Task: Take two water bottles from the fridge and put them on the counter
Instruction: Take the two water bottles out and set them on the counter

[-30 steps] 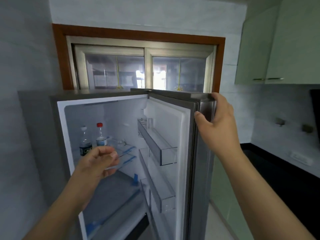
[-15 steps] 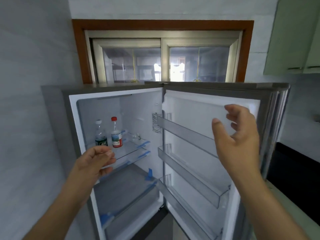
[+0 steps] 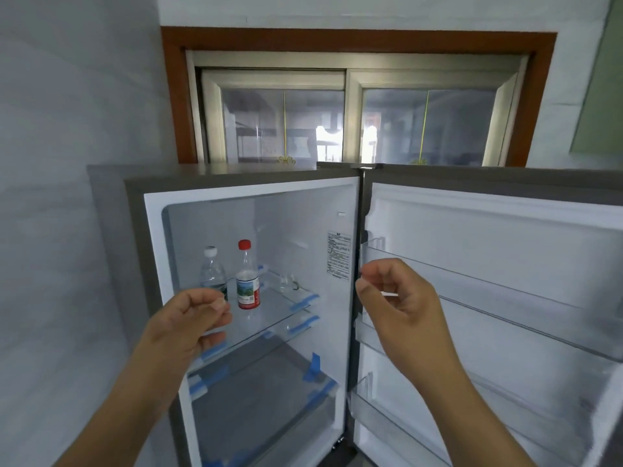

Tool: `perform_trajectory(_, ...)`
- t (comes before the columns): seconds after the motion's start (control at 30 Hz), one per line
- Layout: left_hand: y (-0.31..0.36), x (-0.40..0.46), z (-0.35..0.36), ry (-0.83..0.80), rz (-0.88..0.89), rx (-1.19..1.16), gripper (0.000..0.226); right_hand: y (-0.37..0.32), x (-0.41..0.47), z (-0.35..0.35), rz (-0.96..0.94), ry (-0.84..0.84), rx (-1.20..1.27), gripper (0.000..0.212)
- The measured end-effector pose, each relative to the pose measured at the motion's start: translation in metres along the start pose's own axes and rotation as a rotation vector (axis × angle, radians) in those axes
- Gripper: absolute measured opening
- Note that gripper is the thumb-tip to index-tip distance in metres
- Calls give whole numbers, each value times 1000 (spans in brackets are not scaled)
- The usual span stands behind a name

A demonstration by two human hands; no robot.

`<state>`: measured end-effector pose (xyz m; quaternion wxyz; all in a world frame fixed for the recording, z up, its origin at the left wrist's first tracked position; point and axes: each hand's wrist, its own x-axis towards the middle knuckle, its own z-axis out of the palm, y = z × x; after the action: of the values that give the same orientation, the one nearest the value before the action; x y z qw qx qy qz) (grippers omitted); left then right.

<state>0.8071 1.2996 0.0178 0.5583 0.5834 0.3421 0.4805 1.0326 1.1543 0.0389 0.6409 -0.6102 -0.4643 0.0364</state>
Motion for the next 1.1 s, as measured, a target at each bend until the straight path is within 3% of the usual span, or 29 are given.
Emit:
perform_trajectory(0.23,-26,47,12,61,-79,-4,16,48,63,43,46,-150,8,6)
perform_trajectory(0.47,-50,84,19,278,-81,33,21,96,143,103,1,-404,102,5)
perform_trajectory(0.7,-49,133,35,506,93,136,6,142,204,161,85,-545,194,11)
perform_trajectory(0.87,-51,183,37,667,133,297,24,164,228,196,141,-585,215,28)
perform_trajectory(1.1,-47,250,23,672,198,781,49,167,262,240,101,-648,153,35)
